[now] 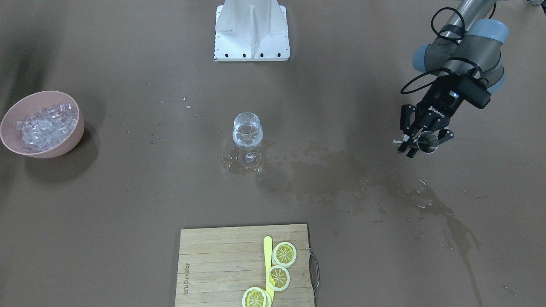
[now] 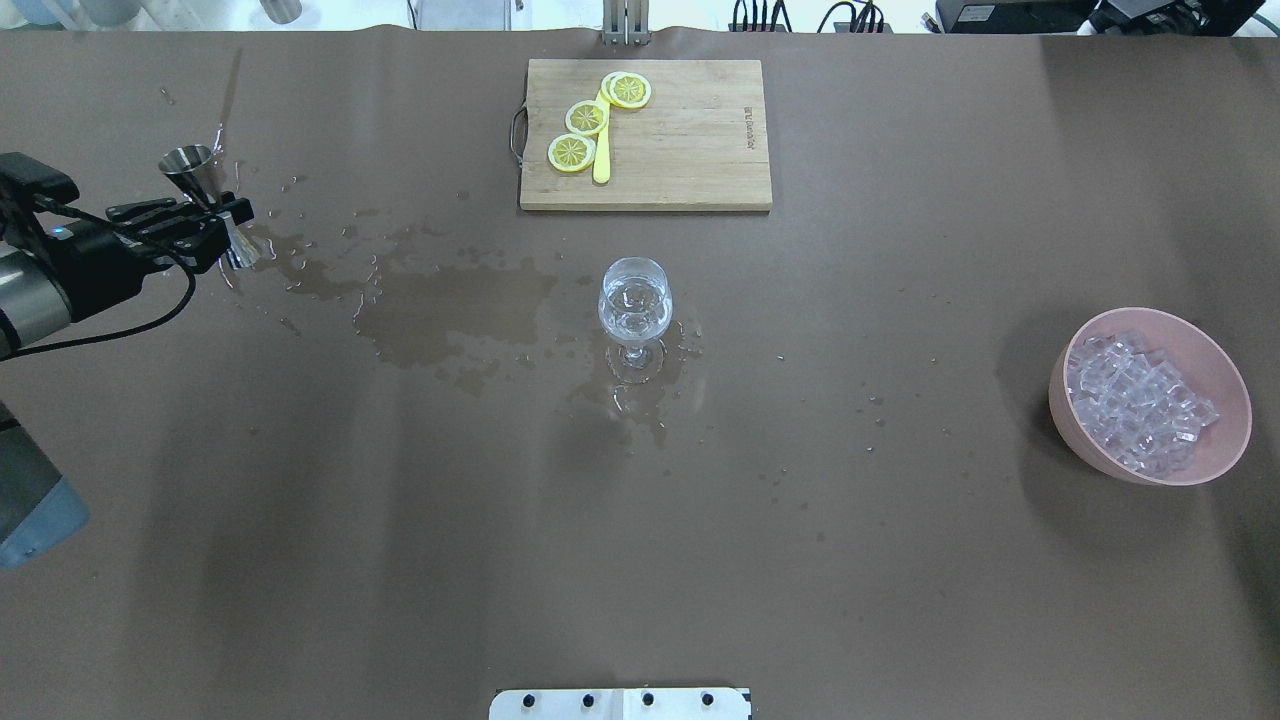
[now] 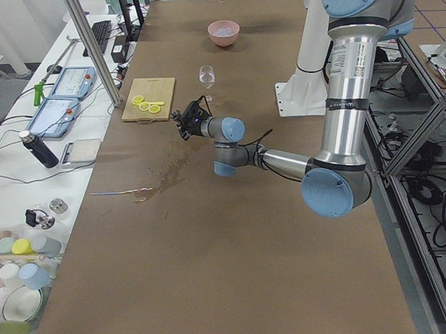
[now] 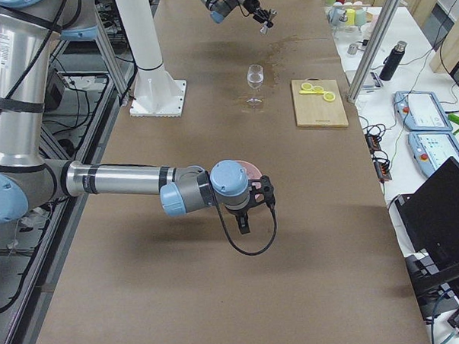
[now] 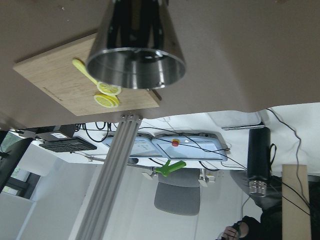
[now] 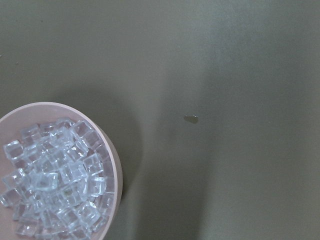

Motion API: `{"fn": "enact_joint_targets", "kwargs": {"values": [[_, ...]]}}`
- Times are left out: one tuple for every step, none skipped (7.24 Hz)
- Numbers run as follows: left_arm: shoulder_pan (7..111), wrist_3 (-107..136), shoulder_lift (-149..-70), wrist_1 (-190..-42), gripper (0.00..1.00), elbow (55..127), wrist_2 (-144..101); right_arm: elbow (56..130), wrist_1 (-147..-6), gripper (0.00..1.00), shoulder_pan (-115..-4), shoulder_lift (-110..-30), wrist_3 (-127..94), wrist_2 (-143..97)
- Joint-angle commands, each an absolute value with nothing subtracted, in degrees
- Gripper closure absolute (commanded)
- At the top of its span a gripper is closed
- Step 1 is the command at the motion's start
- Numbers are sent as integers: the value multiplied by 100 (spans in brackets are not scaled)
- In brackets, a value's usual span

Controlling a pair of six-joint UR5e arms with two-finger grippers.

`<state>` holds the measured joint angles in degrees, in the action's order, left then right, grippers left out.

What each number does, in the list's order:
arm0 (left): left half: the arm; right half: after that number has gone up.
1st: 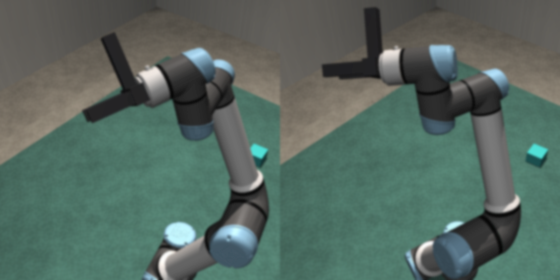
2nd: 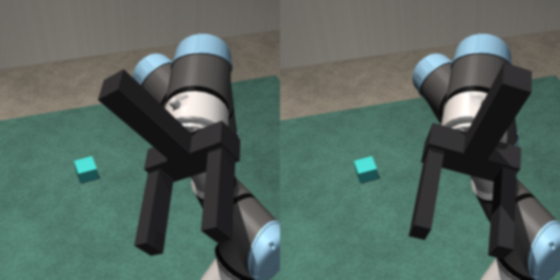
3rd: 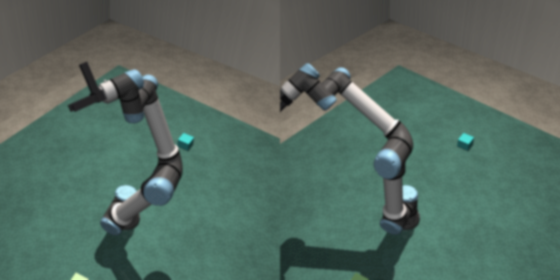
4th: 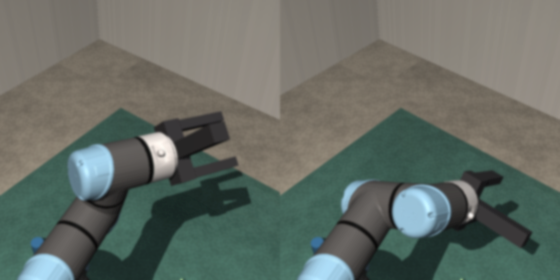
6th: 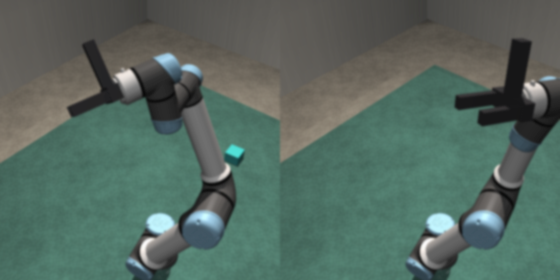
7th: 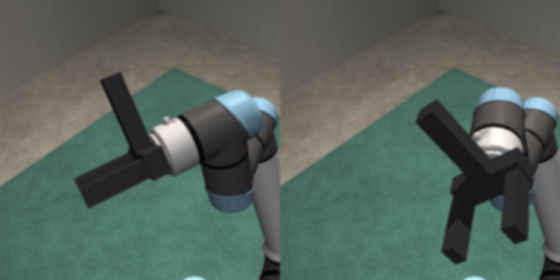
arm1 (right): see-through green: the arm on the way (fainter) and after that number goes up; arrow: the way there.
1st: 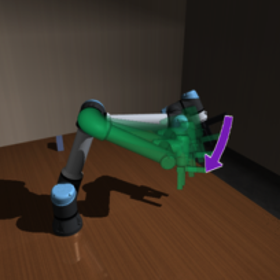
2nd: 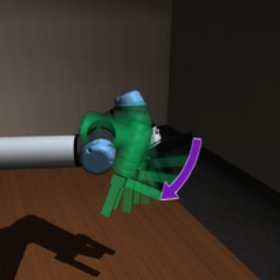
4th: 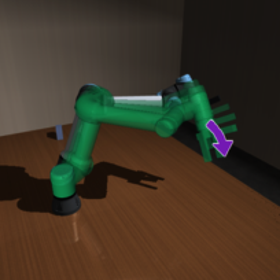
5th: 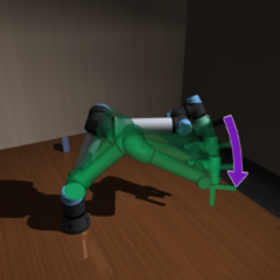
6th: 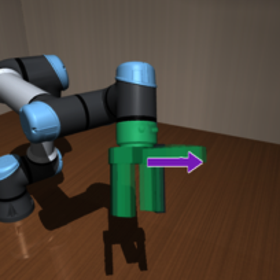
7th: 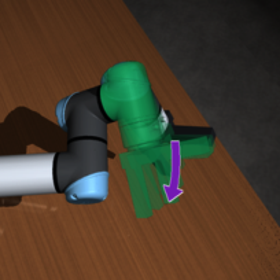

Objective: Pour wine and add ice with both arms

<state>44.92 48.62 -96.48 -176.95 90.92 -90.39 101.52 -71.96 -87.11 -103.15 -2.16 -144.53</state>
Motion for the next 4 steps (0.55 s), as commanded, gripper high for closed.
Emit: {"fn": "enact_joint_targets", "kwargs": {"values": [[4483,4032,-9921,-17500,100,9097,-9070,10169,-7207,0,-8719,-10283,-237,-14423],[4465,3991,-10079,-17342,100,9114,-9070,10169,-7207,0,-8719,-10301,-246,-14432],[4456,3990,-10212,-17297,100,9106,-9079,10134,-7207,0,-8719,-10318,-246,-14423],[4447,4008,-10378,-17105,100,9132,-9036,10125,-7207,0,-8719,-10336,-237,-14423]]}}
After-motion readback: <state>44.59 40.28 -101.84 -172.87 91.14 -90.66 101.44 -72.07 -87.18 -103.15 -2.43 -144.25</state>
